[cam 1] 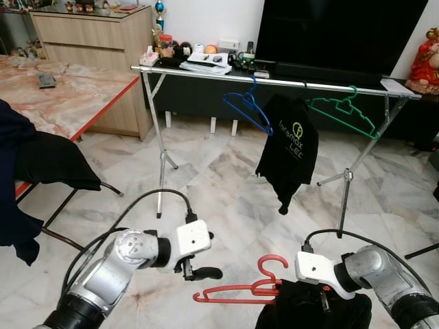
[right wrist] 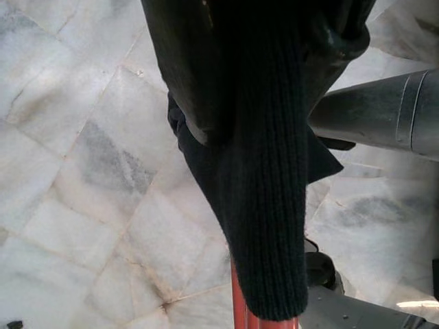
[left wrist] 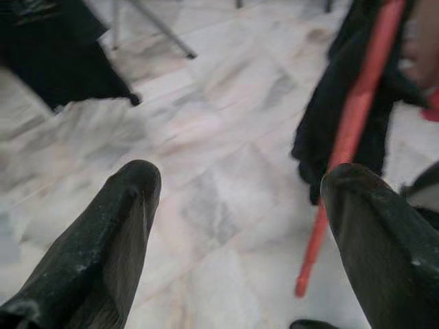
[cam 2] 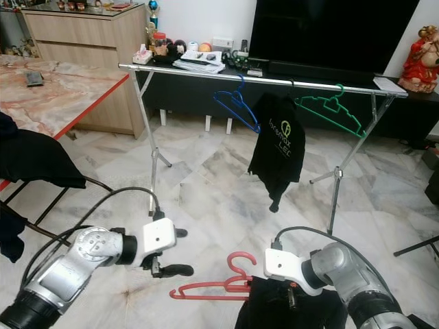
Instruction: Hang hanger
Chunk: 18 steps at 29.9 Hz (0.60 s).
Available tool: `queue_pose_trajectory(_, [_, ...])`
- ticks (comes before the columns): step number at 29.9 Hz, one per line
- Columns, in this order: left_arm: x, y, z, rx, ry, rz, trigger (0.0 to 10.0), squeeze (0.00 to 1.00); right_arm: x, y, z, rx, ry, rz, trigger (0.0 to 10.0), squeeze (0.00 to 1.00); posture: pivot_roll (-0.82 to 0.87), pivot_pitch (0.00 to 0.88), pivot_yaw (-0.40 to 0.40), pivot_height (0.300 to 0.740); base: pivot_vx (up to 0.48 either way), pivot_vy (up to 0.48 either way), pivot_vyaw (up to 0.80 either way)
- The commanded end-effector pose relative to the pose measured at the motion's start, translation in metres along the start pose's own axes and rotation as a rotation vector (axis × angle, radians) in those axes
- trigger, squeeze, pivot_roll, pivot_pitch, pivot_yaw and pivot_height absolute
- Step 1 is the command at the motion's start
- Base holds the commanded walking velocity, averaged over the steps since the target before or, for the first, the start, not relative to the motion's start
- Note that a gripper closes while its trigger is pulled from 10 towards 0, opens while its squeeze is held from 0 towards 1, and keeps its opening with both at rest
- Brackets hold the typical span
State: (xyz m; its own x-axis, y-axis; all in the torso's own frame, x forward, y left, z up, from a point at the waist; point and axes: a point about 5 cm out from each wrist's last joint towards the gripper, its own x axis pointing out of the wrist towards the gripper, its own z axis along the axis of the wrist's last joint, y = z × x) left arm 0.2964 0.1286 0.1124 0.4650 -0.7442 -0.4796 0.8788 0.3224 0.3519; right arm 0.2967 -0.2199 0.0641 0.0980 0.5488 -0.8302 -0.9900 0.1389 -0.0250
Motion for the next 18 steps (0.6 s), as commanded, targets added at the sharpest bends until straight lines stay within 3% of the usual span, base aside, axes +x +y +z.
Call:
queue_pose_trajectory(1, [-0.010, 0.013, -0.021, -0.025, 0.083, 0.144, 10.0, 1.00, -0.011, -0.011, 0.005, -0.005, -0.031, -0.082, 0.0, 0.00, -0.01, 0.000, -0.082, 0.740, 0.000, 0.000, 0.00])
queue_pose_trajectory(3, [-0.010, 0.013, -0.021, -0.025, 0.083, 0.144, 10.0, 1.00, -0.011, -0.011, 0.005, -0.005, -0.031, -0.082, 0.0, 0.00, -0.01, 0.000, -0.082, 0.740, 0.000, 0.000, 0.00])
queue_pose_trajectory(4, [-0.021, 0.028, -0.040, -0.072, 0.143, 0.327, 10.0, 0.02, -0.017, -0.020, 0.010, 0.004, -0.057, -0.173, 0.0, 0.00, -0.01, 0.000, -0.082, 0.740, 0.000, 0.000, 0.00])
queue_pose_trajectory(5, [-0.029, 0.035, -0.049, -0.084, 0.168, 0.438, 10.0, 0.00, -0.021, -0.026, 0.013, 0.010, -0.076, -0.226, 0.0, 0.00, -0.01, 0.000, -0.082, 0.740, 0.000, 0.000, 0.00])
queue_pose_trajectory(6, [-0.029, 0.035, -0.049, -0.084, 0.168, 0.438, 10.0, 0.00, -0.021, -0.026, 0.013, 0.010, -0.076, -0.226, 0.0, 0.00, -0.01, 0.000, -0.082, 0.740, 0.000, 0.000, 0.00])
queue_pose_trajectory(10, [-0.044, 0.039, -0.074, -0.205, 0.190, 0.677, 10.0, 0.00, -0.029, -0.040, 0.031, 0.027, -0.176, -0.355, 0.0, 0.00, -0.01, 0.000, -0.080, 0.740, 0.000, 0.000, 0.00])
queue_pose_trajectory(18, [-0.044, 0.028, -0.098, -0.323, 0.228, 0.831, 10.0, 0.00, -0.029, -0.051, 0.058, 0.013, -0.287, -0.422, 0.0, 0.00, -0.02, 0.000, -0.078, 0.740, 0.000, 0.000, 0.00])
